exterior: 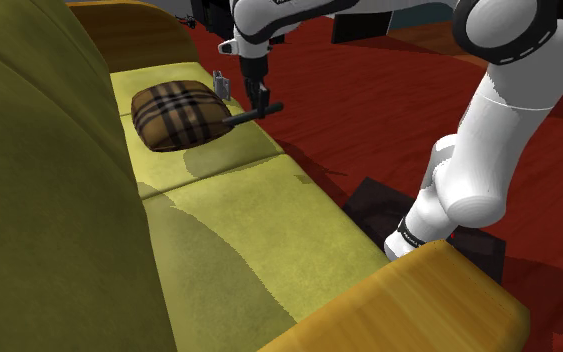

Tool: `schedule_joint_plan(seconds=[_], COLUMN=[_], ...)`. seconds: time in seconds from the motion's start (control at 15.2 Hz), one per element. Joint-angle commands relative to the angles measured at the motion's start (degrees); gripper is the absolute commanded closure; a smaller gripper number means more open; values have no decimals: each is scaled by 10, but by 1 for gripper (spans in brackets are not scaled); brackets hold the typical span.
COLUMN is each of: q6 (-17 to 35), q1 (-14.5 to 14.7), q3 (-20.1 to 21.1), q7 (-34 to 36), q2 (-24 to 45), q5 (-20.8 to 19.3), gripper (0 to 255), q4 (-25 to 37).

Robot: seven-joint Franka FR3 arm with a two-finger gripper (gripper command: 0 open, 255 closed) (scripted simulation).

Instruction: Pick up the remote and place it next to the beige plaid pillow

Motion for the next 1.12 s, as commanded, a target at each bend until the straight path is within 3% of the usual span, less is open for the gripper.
schedule_joint_plan(seconds=[0.0, 1.06], q6=[15, 131], q1=[0, -1], q3=[0, 1], q7=[0, -10], q2=[1, 38], q5=[1, 13], gripper=[255, 255], q4=[-13, -94])
